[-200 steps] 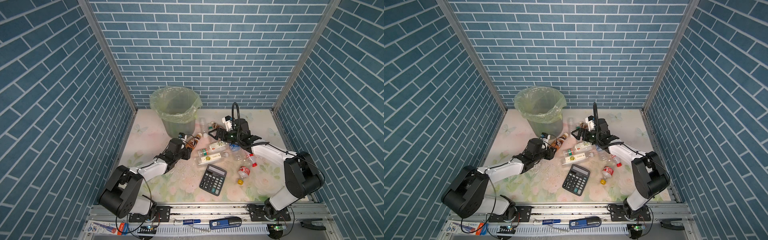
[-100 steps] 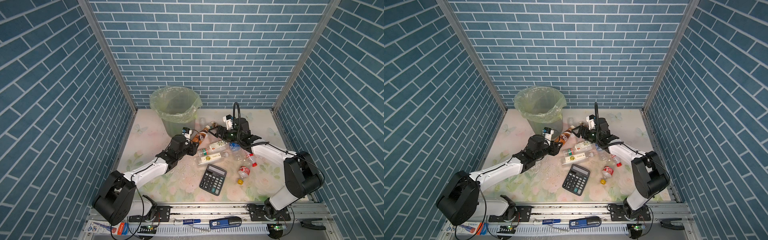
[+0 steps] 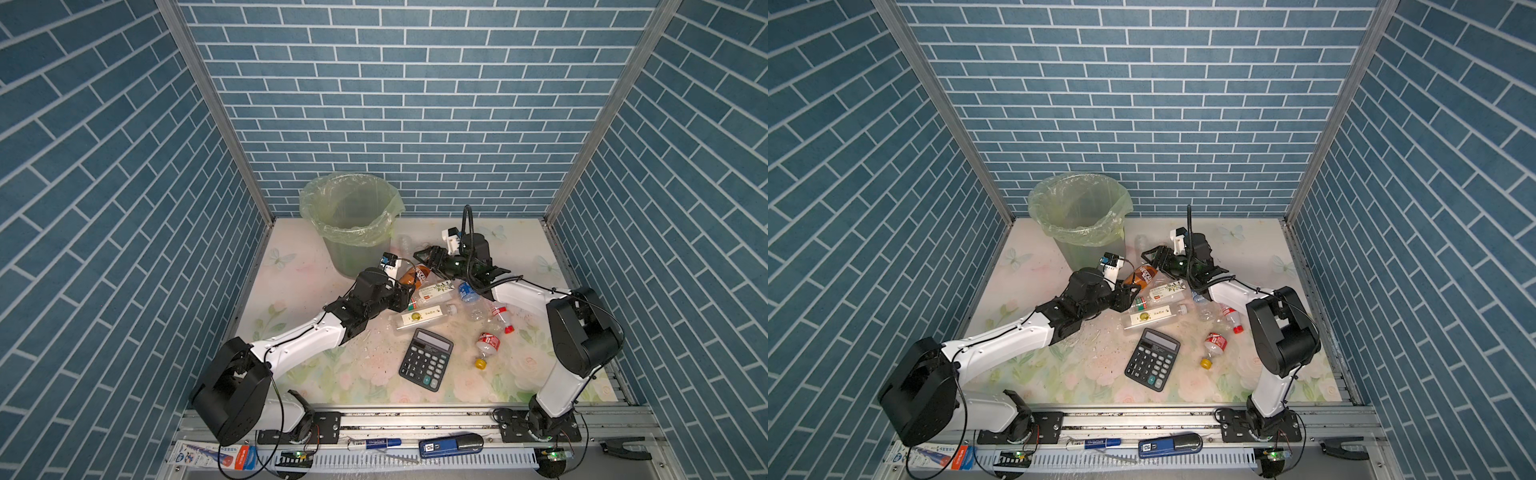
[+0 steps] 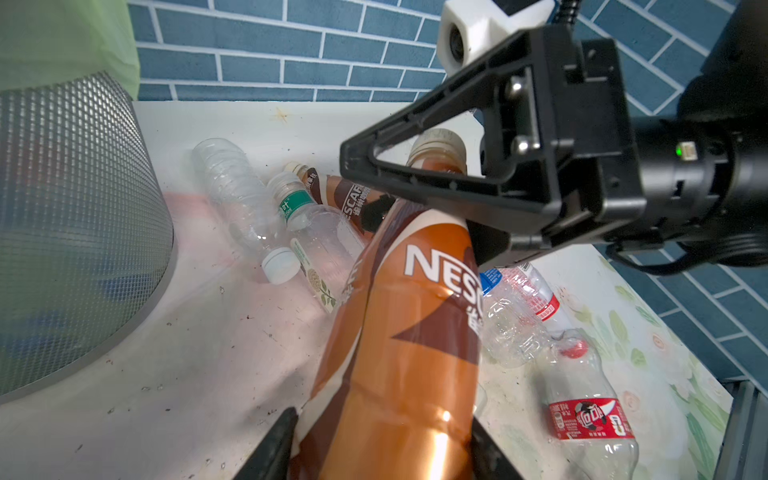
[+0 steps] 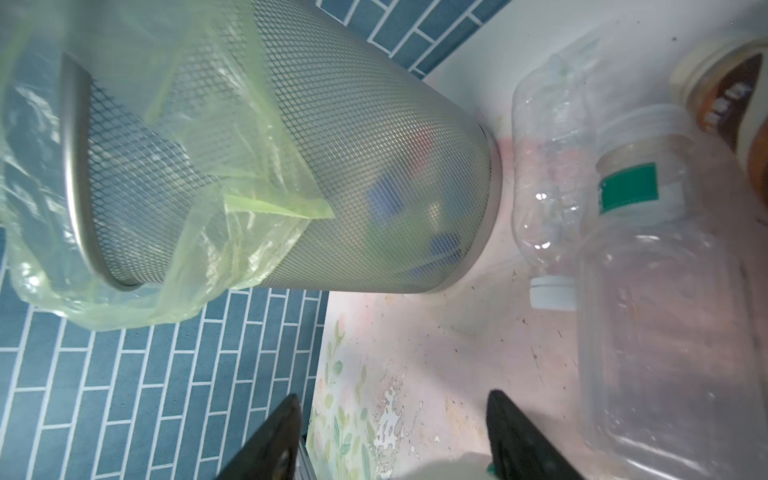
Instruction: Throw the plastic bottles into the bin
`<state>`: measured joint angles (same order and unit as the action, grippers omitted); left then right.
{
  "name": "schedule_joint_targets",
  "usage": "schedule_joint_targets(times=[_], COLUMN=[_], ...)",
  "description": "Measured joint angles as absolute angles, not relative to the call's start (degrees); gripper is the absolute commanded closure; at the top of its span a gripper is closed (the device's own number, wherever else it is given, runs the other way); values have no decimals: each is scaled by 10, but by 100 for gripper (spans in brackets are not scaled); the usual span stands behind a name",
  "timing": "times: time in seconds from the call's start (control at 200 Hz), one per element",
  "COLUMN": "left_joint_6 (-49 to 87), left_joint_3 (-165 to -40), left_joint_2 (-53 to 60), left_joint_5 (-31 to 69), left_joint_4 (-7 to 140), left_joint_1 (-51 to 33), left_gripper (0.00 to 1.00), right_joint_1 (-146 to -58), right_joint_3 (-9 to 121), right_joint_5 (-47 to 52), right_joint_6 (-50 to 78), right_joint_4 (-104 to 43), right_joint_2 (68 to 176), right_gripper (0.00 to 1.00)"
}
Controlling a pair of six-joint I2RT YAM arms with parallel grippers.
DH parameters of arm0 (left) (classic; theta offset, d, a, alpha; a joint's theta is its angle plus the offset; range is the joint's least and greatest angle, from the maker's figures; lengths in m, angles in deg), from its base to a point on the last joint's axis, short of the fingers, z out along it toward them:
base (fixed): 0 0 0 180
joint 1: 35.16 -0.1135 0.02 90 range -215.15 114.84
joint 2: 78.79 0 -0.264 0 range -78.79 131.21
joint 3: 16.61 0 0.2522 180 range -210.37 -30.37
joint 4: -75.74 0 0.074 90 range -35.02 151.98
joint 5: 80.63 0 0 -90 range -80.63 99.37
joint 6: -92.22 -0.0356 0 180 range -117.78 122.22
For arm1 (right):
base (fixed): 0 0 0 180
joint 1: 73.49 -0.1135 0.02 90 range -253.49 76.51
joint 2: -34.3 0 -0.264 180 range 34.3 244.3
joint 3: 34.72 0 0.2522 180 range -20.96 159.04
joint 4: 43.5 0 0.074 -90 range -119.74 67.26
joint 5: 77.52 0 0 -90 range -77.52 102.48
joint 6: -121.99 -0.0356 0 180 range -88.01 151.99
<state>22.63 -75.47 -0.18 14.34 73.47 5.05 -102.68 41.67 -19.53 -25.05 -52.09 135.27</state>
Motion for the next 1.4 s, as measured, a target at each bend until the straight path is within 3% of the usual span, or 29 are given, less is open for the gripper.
schedule_joint_targets(times=[0.375,0.685,0.83,1.0,1.065,1.4], left_joint_6=[228,229,228,224,217,195], left_joint_3=[-755,-764,-771,-787,-800,-880], left_joint_2=[7,20,23,23,23,-33], left_joint_5=[138,139,139,135,130,102], left_joint_4=[735,735,731,714,707,622], left_joint_1=[55,57,57,59,59,54], left_gripper=[54,48,39,16,1,1], right_joint_1=[-1025,-1022,-1021,-1022,-1022,-1009], right_joint_3=[426,426,432,460,474,627], right_joint_5=[-207,-207,-204,-196,-187,-122], right_joint_6=[-319,-318,-313,-270,-246,-131], right_joint_4=[-559,-559,-550,-507,-480,-327], right_joint_2=[1361,1361,1361,1359,1356,1346], right_gripper=[76,94,97,100,100,100])
